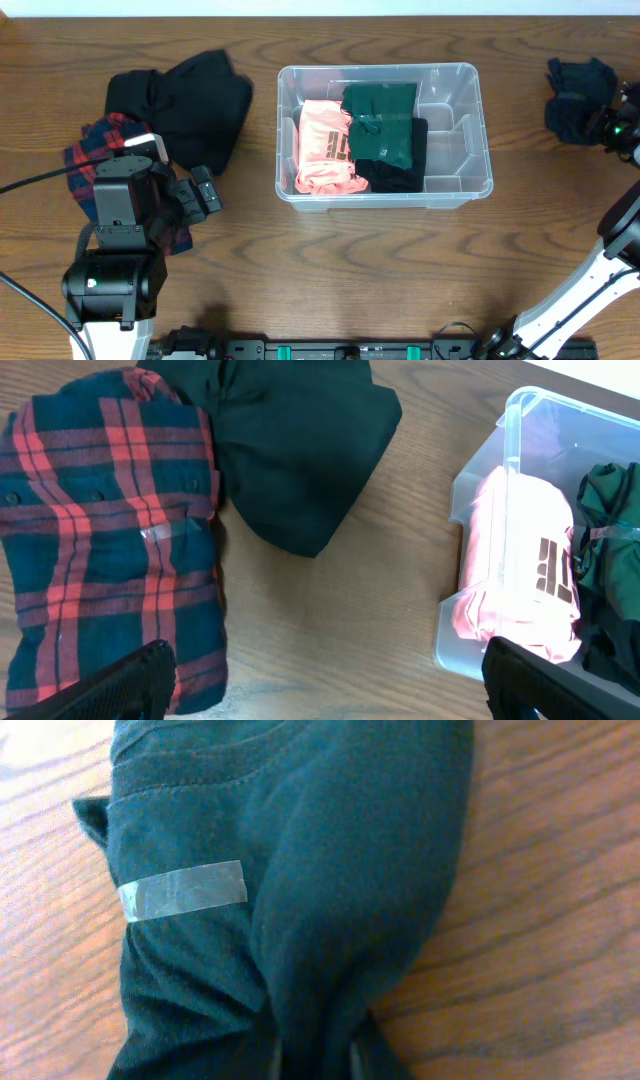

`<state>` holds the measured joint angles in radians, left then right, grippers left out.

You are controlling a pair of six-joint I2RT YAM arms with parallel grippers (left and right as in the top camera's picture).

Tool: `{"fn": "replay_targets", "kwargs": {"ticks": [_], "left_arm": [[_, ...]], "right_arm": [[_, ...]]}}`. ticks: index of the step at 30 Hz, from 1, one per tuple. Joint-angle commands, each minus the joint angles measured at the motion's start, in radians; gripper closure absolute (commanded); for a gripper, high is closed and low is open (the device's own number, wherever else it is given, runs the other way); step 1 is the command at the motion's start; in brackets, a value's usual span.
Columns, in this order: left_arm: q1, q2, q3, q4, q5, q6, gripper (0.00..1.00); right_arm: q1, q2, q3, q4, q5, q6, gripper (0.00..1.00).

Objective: Pack container
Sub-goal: 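Grasp the remaining dark navy garment with the right gripper, then place the navy garment into the bin's right side and release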

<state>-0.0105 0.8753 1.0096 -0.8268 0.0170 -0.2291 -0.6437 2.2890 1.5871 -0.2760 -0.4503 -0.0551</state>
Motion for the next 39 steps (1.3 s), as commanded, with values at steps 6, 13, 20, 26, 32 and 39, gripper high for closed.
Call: {"fn": "replay_targets", "kwargs": {"ticks": [6,13,20,26,32,39], "left_arm": [[-0.002,0.001,0.018,0.002,-0.002,0.003,0.02],[-0.002,0.001,0.018,0.001,-0.002,0.003,0.02],[-0.002,0.001,0.018,0.001,-0.002,0.003,0.02],[-0.002,0.001,0.018,0.001,-0.002,0.003,0.02],[-0.002,0.001,0.018,0.001,-0.002,0.003,0.02],[-0.002,0.001,0.018,0.001,-0.002,0.003,0.02]], "right_arm": [[0.048,-0.180,-0.024,-0.217,-0.010,-0.002,0.99],[0.110,-0.527,-0.024,-0.433,0.005,-0.006,0.99],[0.250,-0.816,-0.024,-0.601,0.004,-0.005,0.99],[0.476,-0.895,-0.032,-0.772,0.006,0.042,0.99],[0.686,-0.889,-0.146,-0.725,0.116,0.201,0.99],[0.792,-0.889,-0.387,-0.569,0.252,0.370,0.99]]}}
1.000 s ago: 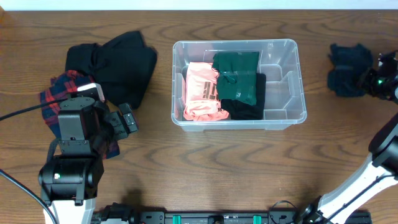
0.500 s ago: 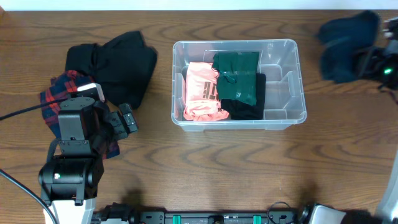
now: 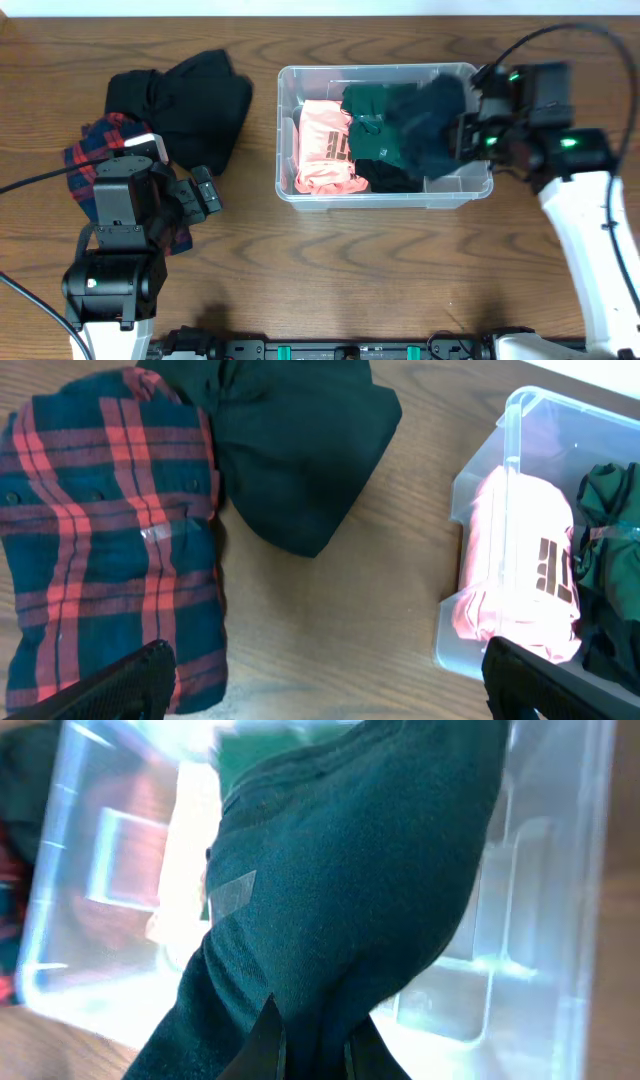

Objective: Pack container
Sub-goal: 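Place the navy garment into the bin's right side and release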

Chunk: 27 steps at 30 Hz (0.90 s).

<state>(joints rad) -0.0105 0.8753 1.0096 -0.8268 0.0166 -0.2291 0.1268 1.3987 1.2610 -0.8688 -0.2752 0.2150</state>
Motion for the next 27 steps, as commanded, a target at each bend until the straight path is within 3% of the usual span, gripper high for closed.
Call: {"fn": "replay_targets", "kwargs": {"ticks": [1,2,3,5,6,17,20,22,27], "left_arm": [[-0.002,0.001,0.018,0.001,-0.002,0.003,0.02],[-0.002,0.001,0.018,0.001,-0.002,0.003,0.02],[-0.002,0.001,0.018,0.001,-0.002,0.003,0.02],[-0.002,0.001,0.018,0.001,-0.002,0.003,0.02],[-0.002,0.001,0.018,0.001,-0.002,0.003,0.02],[-0.002,0.001,0.018,0.001,-0.002,0.003,0.02],[-0.002,0.001,0.018,0.001,-0.002,0.003,0.02],[-0.002,0.001,0.018,0.001,-0.002,0.003,0.02],[-0.002,0.001,0.018,0.001,-0.001,0.003,0.02]], "right_arm": [[0.030,0.001,-0.096,0.040,0.078,0.100,0.99],[0.037,0.001,-0.123,0.049,0.085,0.101,0.97],[0.046,0.001,-0.149,0.054,0.093,0.108,0.79],[0.057,0.001,-0.155,0.050,0.092,0.107,0.30],[0.062,-0.002,-0.146,0.050,0.093,0.104,0.01],[0.127,-0.023,0.119,0.093,0.061,-0.099,0.04],[0.157,0.000,0.115,0.080,0.066,-0.112,0.52],[0.176,0.031,0.103,0.051,0.065,-0.111,0.76],[0.217,0.138,0.016,-0.035,0.081,-0.058,0.85]]}}
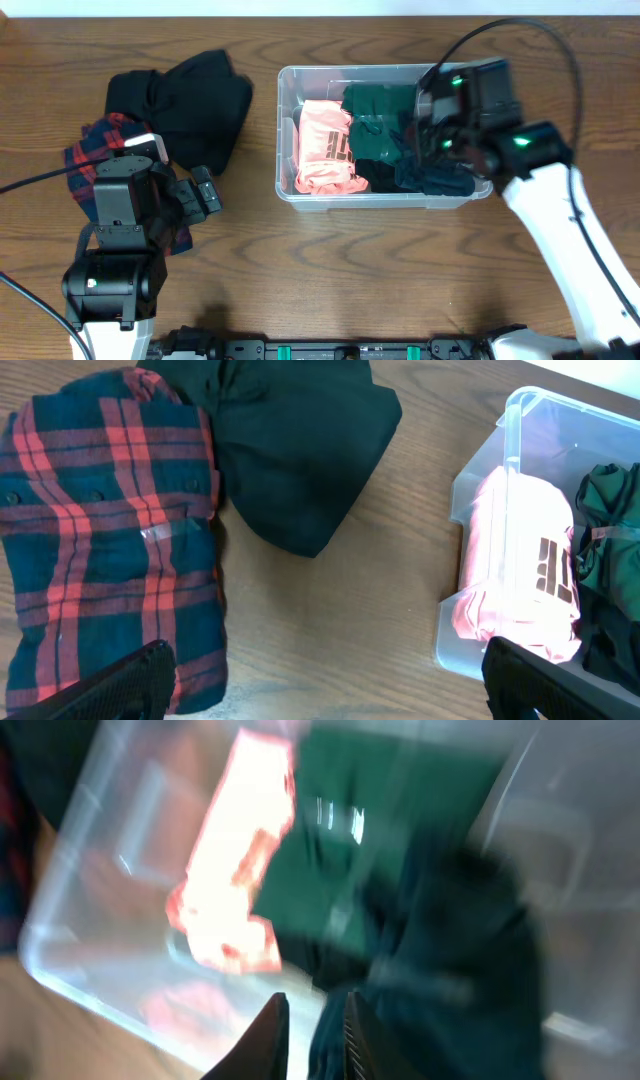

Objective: Pack container
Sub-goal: 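Place the navy garment into the bin's right side and release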

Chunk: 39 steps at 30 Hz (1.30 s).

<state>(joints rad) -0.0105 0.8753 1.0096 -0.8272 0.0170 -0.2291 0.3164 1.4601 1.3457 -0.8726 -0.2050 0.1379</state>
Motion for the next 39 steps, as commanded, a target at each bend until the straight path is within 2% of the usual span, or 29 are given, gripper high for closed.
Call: {"fn": "replay_targets", "kwargs": {"ticks": [1,7,12,17,23,25,27,28,33,39], "left_arm": [[-0.002,0.001,0.018,0.001,-0.002,0.003,0.02],[-0.002,0.001,0.018,0.002,-0.002,0.003,0.02],[-0.002,0.001,0.018,0.001,-0.002,0.003,0.02],[-0.002,0.001,0.018,0.002,-0.002,0.003,0.02],[-0.002,0.001,0.018,0.002,-0.002,0.003,0.02],[-0.002,0.001,0.018,0.001,-0.002,0.003,0.02],[-0.002,0.001,0.018,0.002,-0.002,0.003,0.02],[-0.002,0.001,0.018,0.002,-0.002,0.003,0.02],[-0.002,0.001,0.018,0.002,-0.002,0.003,0.02],[-0.002,0.001,0.018,0.002,-0.002,0.003,0.02]], "right_arm": [[0.032,0.094,-0.090,-0.033,0.015,0.030,0.86],[0.043,0.202,-0.232,-0.004,0.028,0.086,0.87],[0.043,0.224,-0.226,0.046,0.140,0.084,0.84],[0.041,0.201,-0.074,0.023,0.156,0.032,0.76],[0.028,0.129,0.179,-0.068,0.157,-0.018,0.60],[0.013,0.113,0.204,-0.071,0.156,-0.011,0.63],[0.004,0.109,0.203,-0.093,0.156,0.010,0.75],[0.005,0.114,0.197,-0.117,0.156,0.017,0.79],[0.019,0.156,0.056,-0.190,0.156,0.045,0.79],[0.011,0.229,-0.232,0.003,0.157,0.067,0.78]]}}
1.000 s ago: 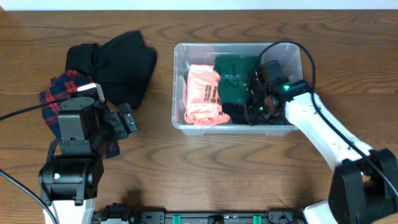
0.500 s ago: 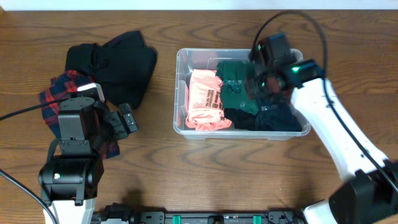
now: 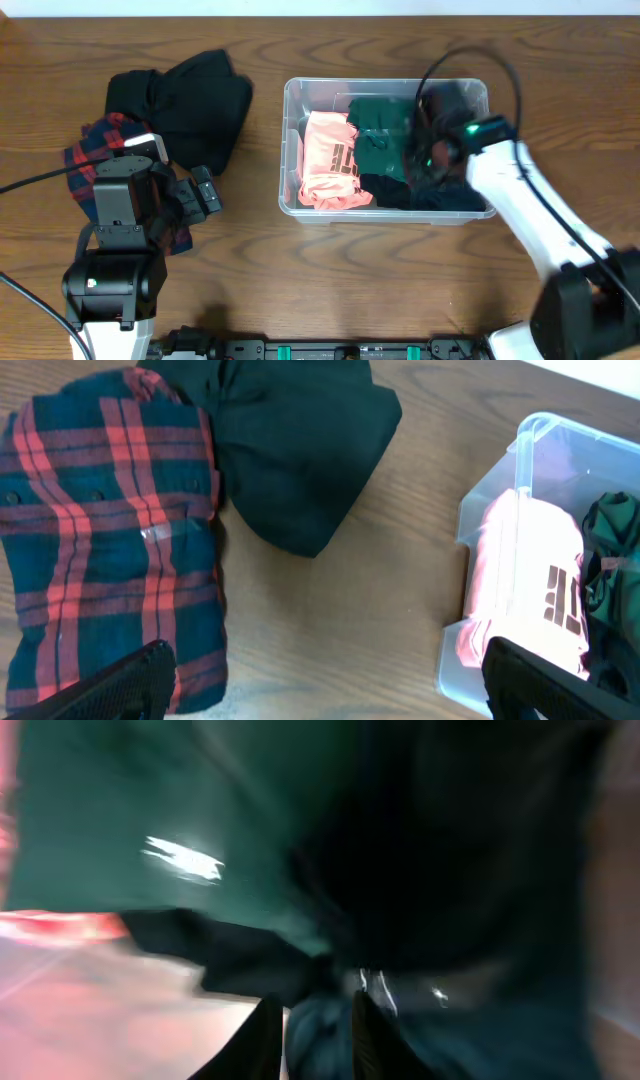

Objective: Pack container

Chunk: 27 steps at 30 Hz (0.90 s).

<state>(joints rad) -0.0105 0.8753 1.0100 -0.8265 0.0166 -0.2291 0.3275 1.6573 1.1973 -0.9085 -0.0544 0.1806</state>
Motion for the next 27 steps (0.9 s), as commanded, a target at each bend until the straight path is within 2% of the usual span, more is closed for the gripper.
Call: {"fn": "replay_targets", "kwargs": {"ticks": [1,6,10,13,14,15,18,22,25,27], "left_arm": [[-0.002,0.001,0.018,0.001,-0.002,0.003,0.02],[-0.002,0.001,0.018,0.001,-0.002,0.003,0.02],[-0.002,0.001,0.018,0.001,-0.002,0.003,0.02],[-0.001,-0.003,0.018,0.001,-0.010,0.011,0.02],[-0.001,-0.004,0.018,0.002,-0.009,0.014,0.02],[-0.001,-0.004,0.018,0.002,-0.010,0.014,0.02],[0.016,0.001,0.025,-0.005,-0.036,0.009,0.02],[0.136,0.055,0.100,-0.071,-0.062,-0.006,0.02],[0.291,0.149,0.186,-0.132,-0.057,-0.006,0.02],[0.410,0.229,0.235,-0.154,-0.002,-0.013,0.02]], "right_arm": [[-0.006,0.048,-0.119,0.084,0.015,0.023,0.78],[-0.030,0.087,-0.113,0.158,0.036,-0.031,0.78],[-0.026,0.074,0.032,0.114,0.034,-0.084,0.67],[-0.021,0.055,0.214,0.020,-0.011,-0.113,0.50],[-0.021,0.048,0.269,-0.011,-0.030,-0.112,0.39],[-0.021,0.038,0.330,-0.044,-0.043,-0.111,0.25],[-0.031,0.003,0.452,-0.103,-0.043,-0.112,0.01],[-0.076,-0.057,0.494,-0.127,-0.040,-0.118,0.01],[-0.129,-0.070,0.494,-0.175,-0.044,-0.115,0.01],[-0.148,-0.065,0.488,-0.211,-0.043,-0.117,0.01]]}}
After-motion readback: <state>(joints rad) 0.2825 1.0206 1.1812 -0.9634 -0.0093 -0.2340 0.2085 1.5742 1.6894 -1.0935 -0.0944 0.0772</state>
